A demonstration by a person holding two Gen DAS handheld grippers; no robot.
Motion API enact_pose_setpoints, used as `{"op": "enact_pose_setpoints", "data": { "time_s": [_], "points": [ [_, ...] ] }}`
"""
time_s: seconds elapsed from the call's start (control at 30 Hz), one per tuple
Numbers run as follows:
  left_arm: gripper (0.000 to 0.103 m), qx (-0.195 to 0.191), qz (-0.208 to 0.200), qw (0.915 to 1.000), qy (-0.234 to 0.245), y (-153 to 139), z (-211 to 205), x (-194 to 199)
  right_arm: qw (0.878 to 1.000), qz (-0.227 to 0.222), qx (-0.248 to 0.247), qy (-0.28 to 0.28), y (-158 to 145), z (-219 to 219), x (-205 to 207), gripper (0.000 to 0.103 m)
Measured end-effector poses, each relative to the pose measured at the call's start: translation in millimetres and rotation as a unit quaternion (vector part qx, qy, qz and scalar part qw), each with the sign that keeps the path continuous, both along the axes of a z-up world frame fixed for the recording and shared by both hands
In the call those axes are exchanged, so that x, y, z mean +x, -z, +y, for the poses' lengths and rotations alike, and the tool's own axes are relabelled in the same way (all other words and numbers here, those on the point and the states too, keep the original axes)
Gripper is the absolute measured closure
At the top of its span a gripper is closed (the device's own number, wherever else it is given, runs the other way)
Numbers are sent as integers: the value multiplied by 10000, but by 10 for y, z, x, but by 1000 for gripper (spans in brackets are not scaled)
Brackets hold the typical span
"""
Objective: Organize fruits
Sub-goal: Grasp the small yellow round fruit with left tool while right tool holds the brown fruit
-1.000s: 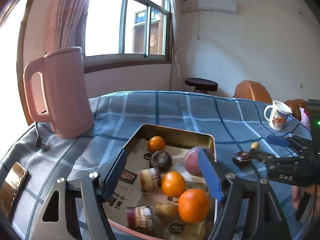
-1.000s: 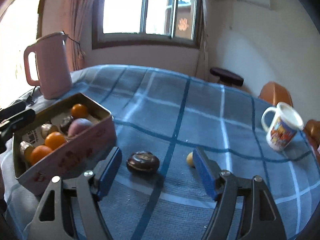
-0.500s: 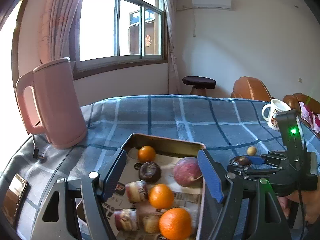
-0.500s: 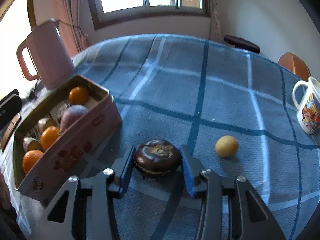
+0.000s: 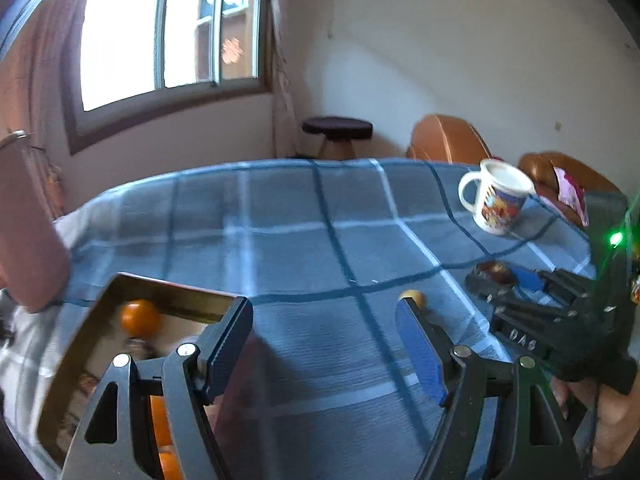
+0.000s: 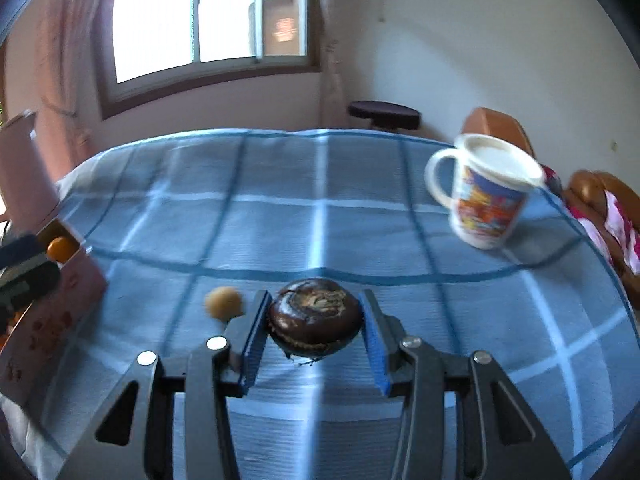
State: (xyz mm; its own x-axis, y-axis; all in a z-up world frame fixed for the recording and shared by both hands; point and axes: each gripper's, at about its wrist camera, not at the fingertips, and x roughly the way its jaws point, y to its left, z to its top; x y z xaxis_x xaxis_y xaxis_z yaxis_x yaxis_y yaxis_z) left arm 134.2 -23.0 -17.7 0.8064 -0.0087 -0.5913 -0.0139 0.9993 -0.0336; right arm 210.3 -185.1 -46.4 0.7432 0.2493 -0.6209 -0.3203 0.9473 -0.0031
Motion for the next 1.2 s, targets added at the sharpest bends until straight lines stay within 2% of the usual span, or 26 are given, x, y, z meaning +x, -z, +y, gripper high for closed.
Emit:
{"op": "enact_pose_setpoints", "data": {
  "time_s": [0.23,0.43,0.5,0.57,0.63,0.67,0.73,0.8,0.9,1.2],
  "points": [
    [28,54,454,9984,339,251,-372,435,9989,63,249,398,-5,-345,129,56],
    [28,-240,951,9937,551,479,-448,767,9983,73,410,397,-6,-388,130,56],
    [28,-325,930,9932,625,472,-471,794,9983,73,419,389,-3,-388,136,56],
    [28,-221,914,9931,705,467,-535,813,9984,76,422,374,0,-390,135,56],
    [41,-244,1028,9910,825,497,-575,851,9984,83,408,375,5,-378,133,56],
    [53,-253,1097,9898,872,518,-592,874,9985,87,406,370,7,-375,134,56],
    [59,-296,1182,9882,925,540,-594,898,9985,89,401,365,11,-374,140,56],
    [71,-387,1181,9881,908,543,-565,899,9987,95,385,333,10,-362,140,56],
    [74,-462,1190,9876,913,543,-530,889,9989,91,359,296,13,-344,136,56],
    [74,-398,1010,9902,877,498,-532,833,9987,-21,454,209,-5,-354,95,56]
  ]
}}
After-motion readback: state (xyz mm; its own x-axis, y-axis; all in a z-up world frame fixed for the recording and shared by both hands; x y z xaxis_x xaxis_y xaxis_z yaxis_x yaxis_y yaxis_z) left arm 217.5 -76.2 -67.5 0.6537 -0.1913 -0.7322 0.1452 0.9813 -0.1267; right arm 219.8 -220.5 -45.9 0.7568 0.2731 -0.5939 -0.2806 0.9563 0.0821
